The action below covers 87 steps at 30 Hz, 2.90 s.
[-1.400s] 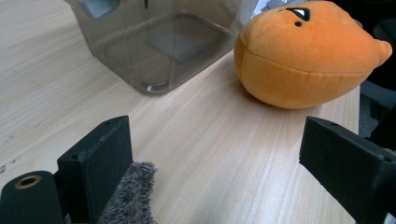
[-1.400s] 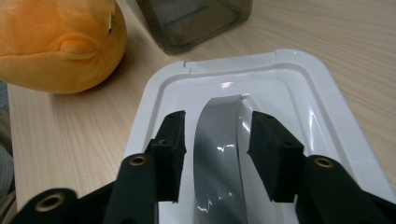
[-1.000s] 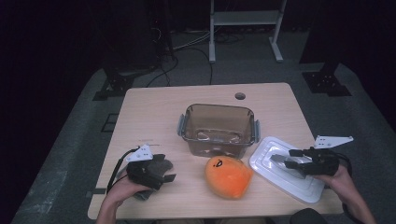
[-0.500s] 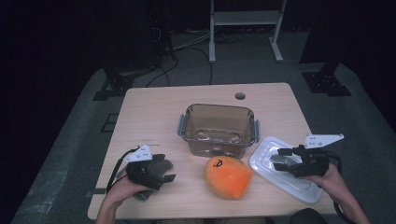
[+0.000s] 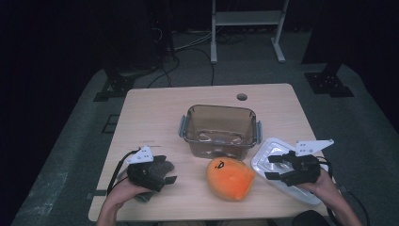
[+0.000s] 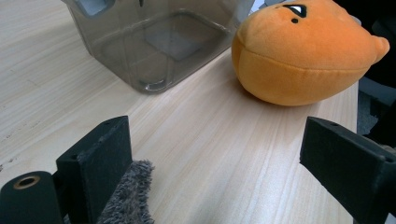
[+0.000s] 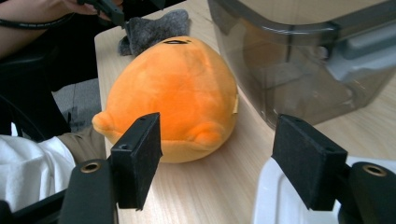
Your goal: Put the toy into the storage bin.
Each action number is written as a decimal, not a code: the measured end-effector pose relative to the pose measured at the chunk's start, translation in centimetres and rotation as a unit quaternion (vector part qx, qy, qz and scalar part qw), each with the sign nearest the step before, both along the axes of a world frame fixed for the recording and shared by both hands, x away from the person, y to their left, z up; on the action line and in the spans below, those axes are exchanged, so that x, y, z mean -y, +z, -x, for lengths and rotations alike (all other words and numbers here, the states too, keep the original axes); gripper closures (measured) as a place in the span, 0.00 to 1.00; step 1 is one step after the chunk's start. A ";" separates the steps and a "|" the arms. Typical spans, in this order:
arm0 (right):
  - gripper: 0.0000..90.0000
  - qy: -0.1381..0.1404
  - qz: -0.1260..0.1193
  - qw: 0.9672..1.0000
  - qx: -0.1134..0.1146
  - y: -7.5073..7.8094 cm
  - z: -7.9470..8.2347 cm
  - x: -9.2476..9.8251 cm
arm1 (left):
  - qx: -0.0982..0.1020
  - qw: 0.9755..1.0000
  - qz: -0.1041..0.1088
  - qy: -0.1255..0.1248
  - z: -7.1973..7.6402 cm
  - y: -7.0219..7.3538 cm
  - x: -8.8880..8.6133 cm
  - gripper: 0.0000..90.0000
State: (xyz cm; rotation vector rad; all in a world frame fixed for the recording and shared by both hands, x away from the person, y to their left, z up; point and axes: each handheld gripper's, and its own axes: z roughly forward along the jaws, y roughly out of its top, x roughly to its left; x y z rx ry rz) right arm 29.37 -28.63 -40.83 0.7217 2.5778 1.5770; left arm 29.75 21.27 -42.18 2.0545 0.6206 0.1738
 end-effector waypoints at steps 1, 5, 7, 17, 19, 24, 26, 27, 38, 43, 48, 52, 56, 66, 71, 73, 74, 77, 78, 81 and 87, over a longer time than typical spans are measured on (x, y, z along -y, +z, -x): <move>0.35 0.003 -0.001 1.000 0.000 0.0 0.1 -0.2 | 0.000 1.000 0.000 0.000 0.0 0.0 0.0 0.09; 0.35 0.014 -0.001 1.000 0.002 0.2 0.2 -1.0 | 0.002 1.000 0.002 -0.001 0.0 0.1 0.0 0.09; 0.35 0.017 0.000 1.000 0.005 0.3 0.2 -1.4 | 0.002 1.000 0.003 0.000 0.0 0.1 0.0 0.09; 0.35 0.037 -0.004 0.999 0.014 0.9 0.4 -3.7 | 0.002 1.000 0.002 -0.002 0.1 0.1 0.1 0.09; 0.35 0.041 -0.003 0.999 0.015 1.0 0.3 -4.1 | 0.003 1.000 0.000 -0.003 0.1 0.1 0.1 0.09; 0.35 0.048 0.000 0.999 0.020 1.1 0.2 -5.1 | 0.003 1.000 0.000 -0.001 0.0 0.1 0.0 0.09; 0.35 0.049 0.002 0.999 0.020 1.2 0.2 -5.5 | 0.002 1.000 -0.003 -0.002 0.0 0.0 0.0 0.09; 0.35 0.049 0.002 0.999 0.021 1.2 0.2 -5.7 | 0.002 1.000 -0.002 -0.001 0.0 0.0 0.0 0.09; 0.37 0.058 0.006 0.998 0.026 1.3 -0.4 -7.7 | 0.004 1.000 0.001 -0.003 0.1 0.0 -0.1 0.09; 0.39 0.063 0.012 0.998 0.025 1.2 -0.6 -8.6 | 0.005 1.000 0.001 -0.004 0.1 0.1 -0.1 0.09; 0.40 0.067 0.013 0.997 0.025 1.0 -0.9 -9.4 | 0.006 1.000 0.002 -0.005 0.1 0.1 -0.1 0.09; 0.41 0.067 0.017 0.997 0.024 0.8 -1.1 -9.8 | 0.005 1.000 0.002 -0.006 0.1 0.1 -0.1 0.09; 0.44 0.072 0.021 0.997 0.022 0.6 -1.3 -10.3 | 0.005 1.000 0.003 -0.006 0.1 0.1 -0.1 0.09; 0.50 0.066 0.026 0.997 0.020 0.3 -1.7 -10.8 | 0.002 1.000 0.003 -0.008 0.1 0.1 0.0 0.09; 0.52 0.064 0.031 0.997 0.022 0.2 -1.8 -11.0 | 0.002 1.000 0.002 -0.009 0.1 0.1 0.0 0.09; 0.53 0.062 0.032 0.997 0.022 0.1 -1.9 -11.1 | 0.002 1.000 0.002 -0.009 0.1 0.1 0.1 0.09; 0.54 0.062 0.032 0.997 0.021 0.0 -1.9 -11.1 | 0.002 1.000 0.002 -0.009 0.1 0.1 0.1 0.09; 0.57 0.061 0.031 0.998 0.016 -0.2 -1.9 -11.1 | 0.001 1.000 0.001 -0.009 0.1 0.0 0.0 0.09; 0.58 0.061 0.031 0.998 0.015 -0.3 -1.9 -11.1 | 0.001 1.000 0.000 -0.009 0.1 0.0 0.0 0.09; 0.61 0.065 0.034 0.997 0.009 -0.7 -1.9 -11.3 | 0.001 1.000 0.001 -0.009 0.1 0.0 0.1 0.09; 0.61 0.066 0.046 0.997 0.010 -1.0 -1.7 -11.6 | 0.001 1.000 0.000 -0.009 0.1 0.0 0.1 0.09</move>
